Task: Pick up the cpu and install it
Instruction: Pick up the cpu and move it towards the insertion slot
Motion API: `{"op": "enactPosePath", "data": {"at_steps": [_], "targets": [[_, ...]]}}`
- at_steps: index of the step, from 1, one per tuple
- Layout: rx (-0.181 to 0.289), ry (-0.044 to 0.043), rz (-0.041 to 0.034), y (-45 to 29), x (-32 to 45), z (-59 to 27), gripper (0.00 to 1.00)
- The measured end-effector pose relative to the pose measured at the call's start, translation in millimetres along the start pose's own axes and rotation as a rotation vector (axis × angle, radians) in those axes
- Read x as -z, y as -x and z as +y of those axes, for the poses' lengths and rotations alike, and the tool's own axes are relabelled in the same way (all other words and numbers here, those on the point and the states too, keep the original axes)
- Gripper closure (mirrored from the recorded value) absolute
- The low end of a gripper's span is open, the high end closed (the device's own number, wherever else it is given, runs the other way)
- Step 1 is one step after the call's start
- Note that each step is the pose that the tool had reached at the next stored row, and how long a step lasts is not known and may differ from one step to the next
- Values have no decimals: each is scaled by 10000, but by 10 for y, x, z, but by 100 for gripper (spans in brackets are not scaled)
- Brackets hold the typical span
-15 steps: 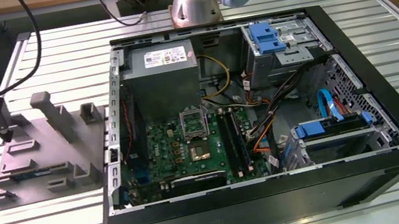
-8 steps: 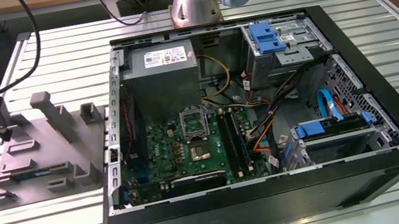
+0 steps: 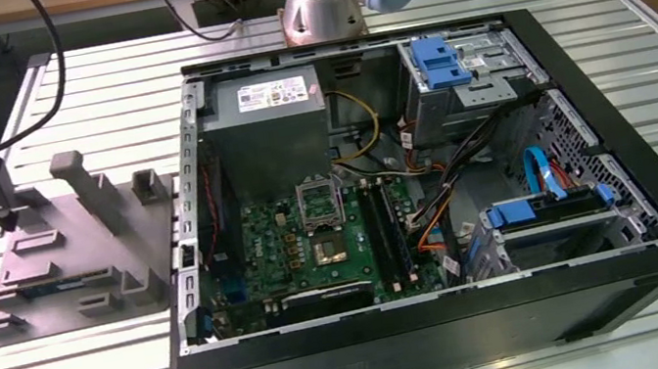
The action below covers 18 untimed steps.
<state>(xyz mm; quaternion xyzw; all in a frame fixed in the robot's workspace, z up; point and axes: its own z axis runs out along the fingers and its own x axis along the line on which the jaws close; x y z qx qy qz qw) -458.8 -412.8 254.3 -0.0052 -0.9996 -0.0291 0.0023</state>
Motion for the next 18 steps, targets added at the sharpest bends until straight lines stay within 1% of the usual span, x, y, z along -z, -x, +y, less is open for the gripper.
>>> {"op": "enactPosePath", "data": {"at_steps": [18], "targets": [[2, 0, -1, 0, 70, 4, 53]]}}
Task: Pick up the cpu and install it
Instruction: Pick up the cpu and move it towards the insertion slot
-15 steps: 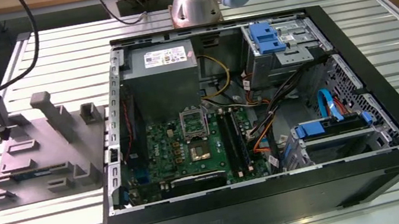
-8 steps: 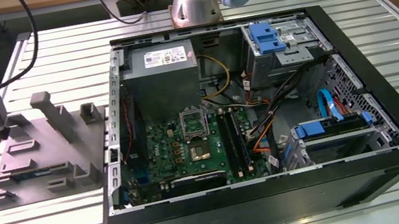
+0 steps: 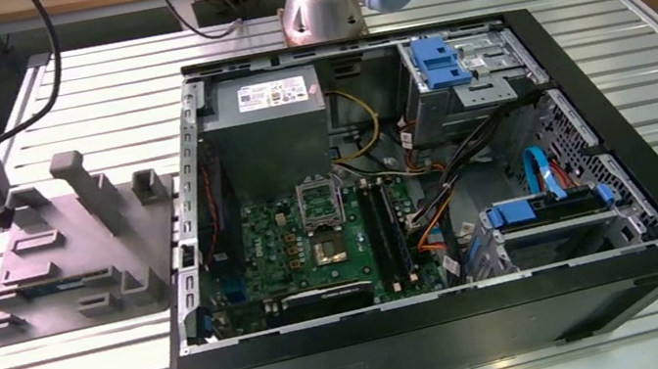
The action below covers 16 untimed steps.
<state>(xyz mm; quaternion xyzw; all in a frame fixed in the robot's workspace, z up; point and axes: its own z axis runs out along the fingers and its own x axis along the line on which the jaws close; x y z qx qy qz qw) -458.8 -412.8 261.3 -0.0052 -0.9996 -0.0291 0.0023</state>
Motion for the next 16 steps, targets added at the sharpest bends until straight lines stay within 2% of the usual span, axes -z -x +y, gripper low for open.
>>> {"op": "enactPosePath", "data": {"at_steps": [16], "targets": [[-1, 0, 0, 0, 62, 3, 53]]}}
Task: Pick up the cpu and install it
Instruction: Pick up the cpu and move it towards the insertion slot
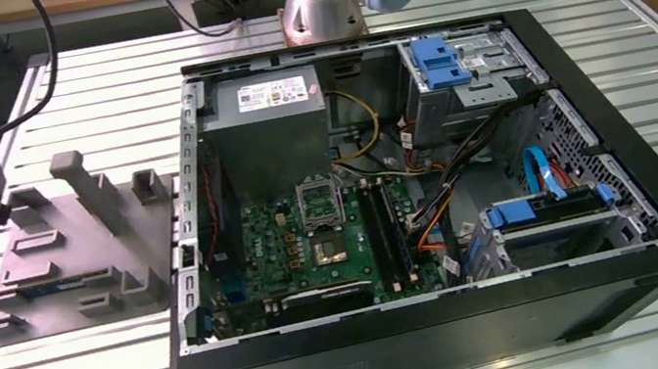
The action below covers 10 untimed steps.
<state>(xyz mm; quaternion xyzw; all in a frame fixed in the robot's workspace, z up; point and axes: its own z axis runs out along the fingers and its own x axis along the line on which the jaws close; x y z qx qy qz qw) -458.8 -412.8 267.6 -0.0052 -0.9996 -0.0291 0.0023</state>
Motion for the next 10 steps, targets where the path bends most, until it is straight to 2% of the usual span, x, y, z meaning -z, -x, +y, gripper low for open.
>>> {"op": "enactPosePath", "data": {"at_steps": [10], "targets": [[0, 0, -1, 0, 39, 2, 53]]}}
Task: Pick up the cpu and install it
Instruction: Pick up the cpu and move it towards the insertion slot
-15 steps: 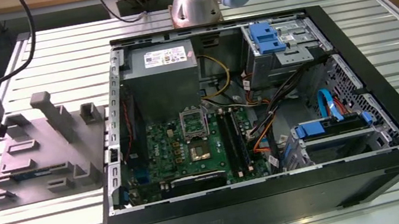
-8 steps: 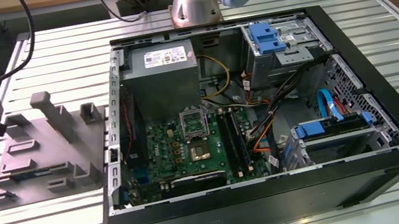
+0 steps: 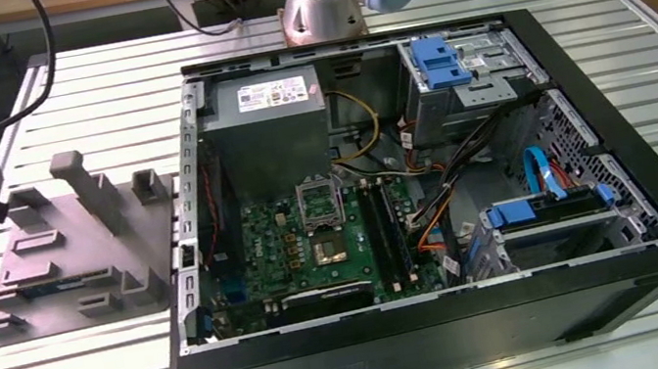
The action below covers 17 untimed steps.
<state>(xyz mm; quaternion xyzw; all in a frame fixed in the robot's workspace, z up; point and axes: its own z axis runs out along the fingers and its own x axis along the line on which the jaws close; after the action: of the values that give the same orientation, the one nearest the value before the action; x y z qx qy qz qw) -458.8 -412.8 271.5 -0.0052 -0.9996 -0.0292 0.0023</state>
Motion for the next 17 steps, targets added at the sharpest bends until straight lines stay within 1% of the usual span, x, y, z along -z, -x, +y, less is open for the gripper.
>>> {"op": "enactPosePath", "data": {"at_steps": [17], "targets": [[0, 0, 1, -1, 78, 4, 53]]}}
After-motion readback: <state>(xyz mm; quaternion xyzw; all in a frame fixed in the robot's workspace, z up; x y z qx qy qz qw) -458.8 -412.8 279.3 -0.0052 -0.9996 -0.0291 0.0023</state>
